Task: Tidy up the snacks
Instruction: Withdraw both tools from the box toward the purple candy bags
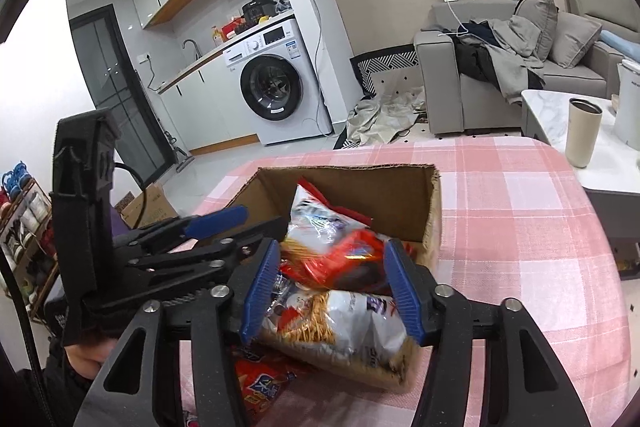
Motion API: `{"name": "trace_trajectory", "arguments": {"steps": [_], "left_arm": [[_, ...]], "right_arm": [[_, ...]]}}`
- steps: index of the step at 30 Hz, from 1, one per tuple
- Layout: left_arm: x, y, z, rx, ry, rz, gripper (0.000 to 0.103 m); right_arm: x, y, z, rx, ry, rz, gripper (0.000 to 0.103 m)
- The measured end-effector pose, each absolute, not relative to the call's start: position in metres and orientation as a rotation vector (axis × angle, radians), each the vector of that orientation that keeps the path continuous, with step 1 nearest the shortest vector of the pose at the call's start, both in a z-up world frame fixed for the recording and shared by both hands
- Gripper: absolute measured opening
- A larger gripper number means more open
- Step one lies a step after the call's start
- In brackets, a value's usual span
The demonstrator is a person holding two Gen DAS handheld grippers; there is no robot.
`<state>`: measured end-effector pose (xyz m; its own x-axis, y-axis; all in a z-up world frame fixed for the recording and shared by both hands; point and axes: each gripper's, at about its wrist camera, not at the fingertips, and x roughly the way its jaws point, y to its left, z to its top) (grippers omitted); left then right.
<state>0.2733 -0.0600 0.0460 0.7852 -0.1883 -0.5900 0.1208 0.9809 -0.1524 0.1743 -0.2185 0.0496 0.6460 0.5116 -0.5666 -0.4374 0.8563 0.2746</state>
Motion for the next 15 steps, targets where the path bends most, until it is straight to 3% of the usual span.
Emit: {"name": "trace_trajectory", "arguments": {"steps": [1,4,6,8,15], "left_arm": [[0.270,-0.060,0.049,-0.103,0.636,-0.163,0.080],[0.259,-0.056,0.058,-0.101,0.617,-0.155,0.085],[0.248,-0.049,0.063,-0.107,0.613,-0.150,0.090],[0.237,-0.048,0.067,-0.096,0.601,-0.133,0.102],[0.187,-0.045,0.076,-0.052,0.558,-0.097,0.102]], "right_arm": [[0.173,-0.220,0.052,0.112,0.675,0.538,0.077],[0.166,-0.227,0.056,0.106,0.669,0.525,0.096],[0.161,-0.231,0.058,0.112,0.665,0.523,0.102],[0.154,-0.234,0.060,0.104,0.659,0.528,0.102],[0.127,-0.238,0.059,0.071,0.650,0.525,0.103]]}}
